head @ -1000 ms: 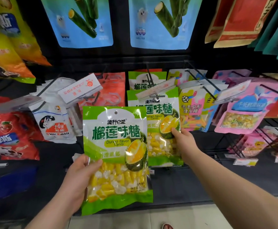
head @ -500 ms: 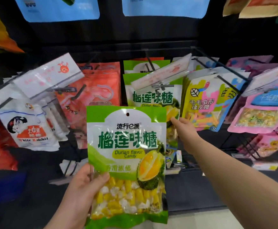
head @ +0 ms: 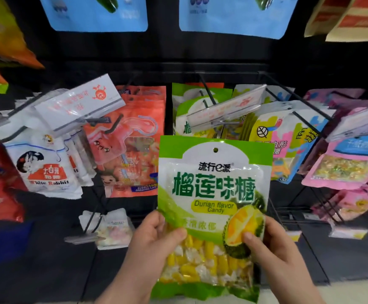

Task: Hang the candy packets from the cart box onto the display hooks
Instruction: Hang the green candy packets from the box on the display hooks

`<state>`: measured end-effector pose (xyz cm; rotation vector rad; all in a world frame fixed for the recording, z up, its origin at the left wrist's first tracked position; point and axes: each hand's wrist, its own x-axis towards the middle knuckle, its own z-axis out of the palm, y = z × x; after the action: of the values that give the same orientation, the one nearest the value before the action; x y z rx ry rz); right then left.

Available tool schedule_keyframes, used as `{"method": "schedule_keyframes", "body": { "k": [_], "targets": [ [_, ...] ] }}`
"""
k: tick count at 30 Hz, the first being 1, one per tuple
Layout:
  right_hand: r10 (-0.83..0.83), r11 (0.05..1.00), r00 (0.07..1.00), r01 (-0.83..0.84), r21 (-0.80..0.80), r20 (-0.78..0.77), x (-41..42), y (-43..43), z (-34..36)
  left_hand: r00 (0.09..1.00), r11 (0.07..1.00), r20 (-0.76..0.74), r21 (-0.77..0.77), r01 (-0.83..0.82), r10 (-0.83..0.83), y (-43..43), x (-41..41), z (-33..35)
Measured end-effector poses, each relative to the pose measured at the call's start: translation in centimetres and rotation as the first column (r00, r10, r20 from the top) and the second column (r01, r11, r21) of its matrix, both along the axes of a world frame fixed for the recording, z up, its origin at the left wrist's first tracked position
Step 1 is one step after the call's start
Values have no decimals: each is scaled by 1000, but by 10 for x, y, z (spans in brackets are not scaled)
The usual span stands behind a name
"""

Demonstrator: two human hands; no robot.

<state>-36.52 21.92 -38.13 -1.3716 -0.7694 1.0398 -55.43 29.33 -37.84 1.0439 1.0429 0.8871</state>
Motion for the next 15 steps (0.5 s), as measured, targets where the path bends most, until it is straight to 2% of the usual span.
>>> {"method": "schedule_keyframes", "body": {
  "k": [6,9,15],
  "targets": [
    [-43,997,997,39,61,65,9,16,1,999,998,-34,60,18,-16,9,11,9],
    [-67,996,997,64,64,44,12,22,1,999,994,-49,107,4,1,15,16,8],
    [-80,995,996,77,65,48,15,26,2,998,995,-56,94,-16,21,22,19,2]
  ]
}}
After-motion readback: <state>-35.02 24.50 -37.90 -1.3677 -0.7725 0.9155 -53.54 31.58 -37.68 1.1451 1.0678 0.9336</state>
